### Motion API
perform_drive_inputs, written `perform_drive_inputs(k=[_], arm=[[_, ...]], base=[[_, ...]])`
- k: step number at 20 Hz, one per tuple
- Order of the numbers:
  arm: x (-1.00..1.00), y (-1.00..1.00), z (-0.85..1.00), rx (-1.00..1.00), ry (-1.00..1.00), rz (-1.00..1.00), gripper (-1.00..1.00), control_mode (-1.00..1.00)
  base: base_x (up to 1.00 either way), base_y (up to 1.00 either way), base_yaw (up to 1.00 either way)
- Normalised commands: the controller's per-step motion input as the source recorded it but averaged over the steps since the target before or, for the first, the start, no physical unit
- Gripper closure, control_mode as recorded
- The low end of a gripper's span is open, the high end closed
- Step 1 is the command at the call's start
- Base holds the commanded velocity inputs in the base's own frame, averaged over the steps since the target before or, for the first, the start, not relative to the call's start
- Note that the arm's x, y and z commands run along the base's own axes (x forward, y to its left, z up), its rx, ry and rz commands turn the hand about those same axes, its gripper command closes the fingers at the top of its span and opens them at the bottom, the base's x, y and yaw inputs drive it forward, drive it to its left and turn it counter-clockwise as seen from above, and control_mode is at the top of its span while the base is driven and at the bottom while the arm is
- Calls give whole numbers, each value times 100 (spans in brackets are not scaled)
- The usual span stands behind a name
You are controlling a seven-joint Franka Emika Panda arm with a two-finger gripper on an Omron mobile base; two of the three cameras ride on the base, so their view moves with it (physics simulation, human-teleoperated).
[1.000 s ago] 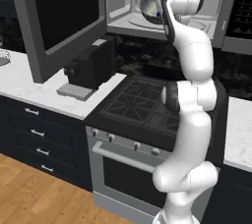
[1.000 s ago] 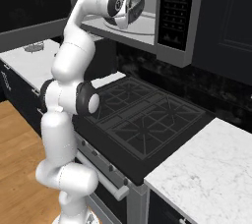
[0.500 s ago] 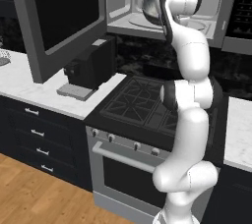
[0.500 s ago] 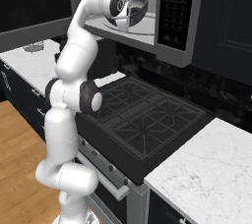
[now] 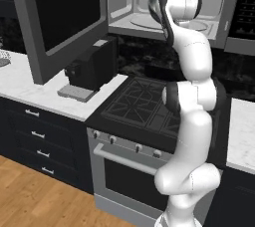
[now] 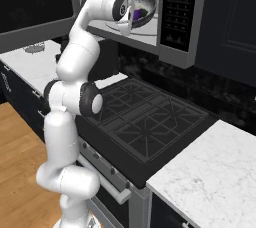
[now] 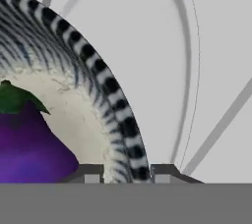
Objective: Pick the eggplant from the sink and place it in the bowl. Then pick the bowl and place it in the microwave. Then close the microwave door and press the start button.
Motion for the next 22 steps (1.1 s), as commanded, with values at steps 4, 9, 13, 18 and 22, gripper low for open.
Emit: perform_drive_inputs(k=[4, 9, 13, 18, 22], arm=[[0, 1, 0, 0, -39, 0, -100, -100], [-11, 30, 0, 0, -65, 0, -100, -100], [-91, 31, 6, 0, -28, 6, -100, -100], [-100, 31, 30, -1, -2, 3, -100, -100], [-100, 19, 40, -8, 0, 0, -100, -100]], base=[[0, 0, 0], [0, 0, 0], [0, 0, 0], [0, 0, 0], [0, 0, 0]])
